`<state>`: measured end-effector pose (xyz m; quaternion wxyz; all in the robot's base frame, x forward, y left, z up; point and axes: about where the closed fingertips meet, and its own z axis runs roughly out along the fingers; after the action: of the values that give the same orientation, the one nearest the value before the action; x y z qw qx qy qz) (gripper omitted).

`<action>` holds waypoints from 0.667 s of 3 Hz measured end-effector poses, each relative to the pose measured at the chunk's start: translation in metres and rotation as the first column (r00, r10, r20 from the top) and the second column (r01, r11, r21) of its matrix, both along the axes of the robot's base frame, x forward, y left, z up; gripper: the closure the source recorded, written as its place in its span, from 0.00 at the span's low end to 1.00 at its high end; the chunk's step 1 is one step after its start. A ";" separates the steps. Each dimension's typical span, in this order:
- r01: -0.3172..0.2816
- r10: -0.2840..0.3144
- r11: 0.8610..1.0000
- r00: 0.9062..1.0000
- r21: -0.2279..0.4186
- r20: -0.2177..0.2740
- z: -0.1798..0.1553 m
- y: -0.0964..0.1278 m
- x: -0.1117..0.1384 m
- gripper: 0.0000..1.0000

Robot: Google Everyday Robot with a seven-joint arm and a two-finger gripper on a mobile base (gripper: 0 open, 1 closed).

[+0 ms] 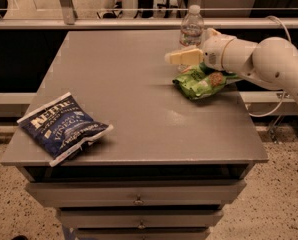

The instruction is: Move water bottle near green rice chip bag

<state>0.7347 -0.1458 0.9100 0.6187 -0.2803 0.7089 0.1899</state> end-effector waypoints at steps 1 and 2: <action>0.000 0.000 0.999 1.000 -0.048 -0.001 0.005 -0.023 -0.010 0.00; 0.019 -0.019 0.995 1.000 -0.099 0.004 0.014 -0.075 -0.029 0.00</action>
Offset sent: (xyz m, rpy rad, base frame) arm -0.0733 -0.1821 0.0246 -0.1958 0.0098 -0.0423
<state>0.7058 -0.2212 0.9240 0.6070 -0.3042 0.7191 0.1480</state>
